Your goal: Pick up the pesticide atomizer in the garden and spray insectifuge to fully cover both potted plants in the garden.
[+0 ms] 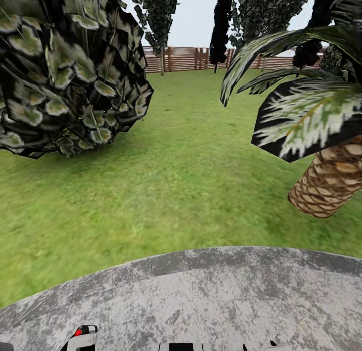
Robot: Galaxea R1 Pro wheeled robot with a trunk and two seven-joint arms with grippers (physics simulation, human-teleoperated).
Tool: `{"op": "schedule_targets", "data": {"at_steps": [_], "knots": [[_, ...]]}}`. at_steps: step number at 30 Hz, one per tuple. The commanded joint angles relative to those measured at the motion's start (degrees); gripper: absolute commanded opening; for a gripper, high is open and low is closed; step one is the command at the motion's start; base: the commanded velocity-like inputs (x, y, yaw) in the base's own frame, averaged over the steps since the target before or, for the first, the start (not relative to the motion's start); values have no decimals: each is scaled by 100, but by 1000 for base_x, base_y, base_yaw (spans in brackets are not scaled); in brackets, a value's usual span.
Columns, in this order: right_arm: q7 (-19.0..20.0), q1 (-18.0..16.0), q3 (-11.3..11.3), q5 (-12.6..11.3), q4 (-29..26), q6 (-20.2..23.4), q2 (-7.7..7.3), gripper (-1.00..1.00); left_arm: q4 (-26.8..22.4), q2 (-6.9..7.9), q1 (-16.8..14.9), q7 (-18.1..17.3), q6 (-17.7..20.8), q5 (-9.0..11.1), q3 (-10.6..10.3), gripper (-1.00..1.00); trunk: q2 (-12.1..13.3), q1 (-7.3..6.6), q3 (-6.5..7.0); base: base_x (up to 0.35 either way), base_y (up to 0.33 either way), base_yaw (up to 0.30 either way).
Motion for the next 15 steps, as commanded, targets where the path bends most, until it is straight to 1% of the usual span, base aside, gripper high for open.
{"op": "schedule_targets", "data": {"at_steps": [1,7,15], "knots": [[-5,-3,23,-1,10,-16,1,100,6,-9,-4,-35,-20,-55,49,-100,0,-3,28,0,0,0],[-5,-3,22,-6,20,-15,7,100,120,-32,-3,-40,-20,-78,32,-100,8,-19,205,0,0,0],[3,-3,16,-16,17,-15,16,100,146,-35,-3,-40,-21,-86,29,-100,19,-40,404,0,0,0]]}}
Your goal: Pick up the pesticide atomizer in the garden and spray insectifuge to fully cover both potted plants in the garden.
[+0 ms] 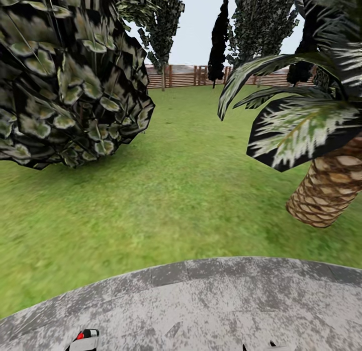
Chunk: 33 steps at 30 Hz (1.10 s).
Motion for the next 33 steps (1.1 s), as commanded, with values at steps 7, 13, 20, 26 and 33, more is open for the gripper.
{"op": "schedule_targets", "data": {"at_steps": [7,13,20,26,33], "knots": [[-4,-3,22,4,8,-16,-1,100,4,-12,-4,-33,-20,-52,44,-100,8,-19,208,0,0,0],[-4,-3,22,5,8,-16,5,100,5,-19,-4,-33,-20,-52,36,-100,16,-34,393,0,0,0],[-4,-3,22,11,8,-16,4,100,5,-19,-4,-33,-20,-52,35,-100,297,-188,581,0,0,0],[-4,-3,29,13,8,-16,5,100,5,-21,-4,-33,-20,-52,35,-100,537,-320,725,0,0,0],[-4,-3,30,7,-1,-16,6,100,5,-21,-4,-33,-20,-56,35,-100,818,-474,855,0,0,0]]}}
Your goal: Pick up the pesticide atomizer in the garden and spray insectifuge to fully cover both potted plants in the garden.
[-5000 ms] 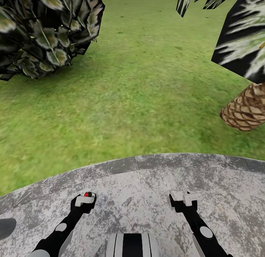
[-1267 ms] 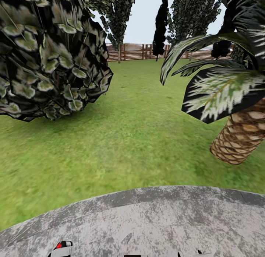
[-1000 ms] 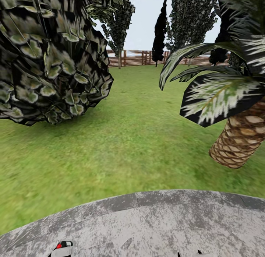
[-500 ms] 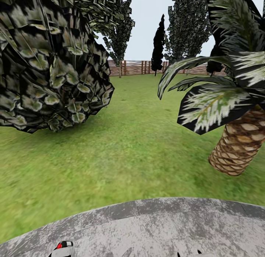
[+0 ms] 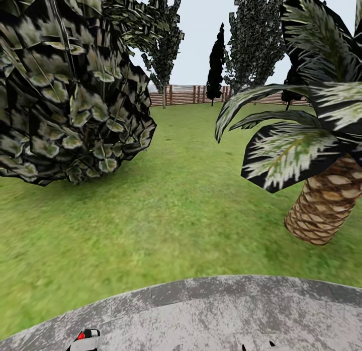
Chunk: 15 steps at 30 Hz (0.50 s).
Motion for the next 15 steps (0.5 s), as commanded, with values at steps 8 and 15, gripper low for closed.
{"op": "schedule_targets", "data": {"at_steps": [8,15], "knots": [[1,-3,15,12,-30,-16,-10,100,3,-12,-4,-70,-32,-55,35,-100,-1,-2,-4,25,2,0],[17,-3,38,29,-12,-16,-9,100,27,-20,-4,-110,-37,-49,32,-100,-1,-2,-4,292,85,0]]}}
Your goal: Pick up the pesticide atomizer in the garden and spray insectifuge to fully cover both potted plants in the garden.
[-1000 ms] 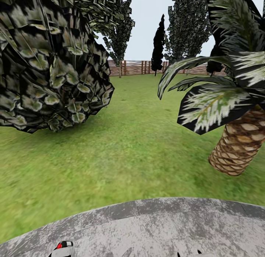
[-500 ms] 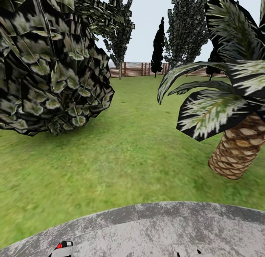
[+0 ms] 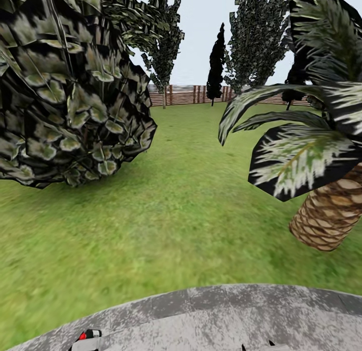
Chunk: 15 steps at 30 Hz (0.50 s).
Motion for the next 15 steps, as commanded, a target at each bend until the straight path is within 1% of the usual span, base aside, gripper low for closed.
{"op": "schedule_targets", "data": {"at_steps": [1,15], "knots": [[-5,-3,30,3,7,-17,2,100,7,-4,-5,-29,-21,-55,50,-100,-2,2,-5,312,146,0],[-3,-3,36,8,25,-17,11,100,7,-5,-5,-30,-10,-54,50,-100,-2,2,-5,307,152,0]]}}
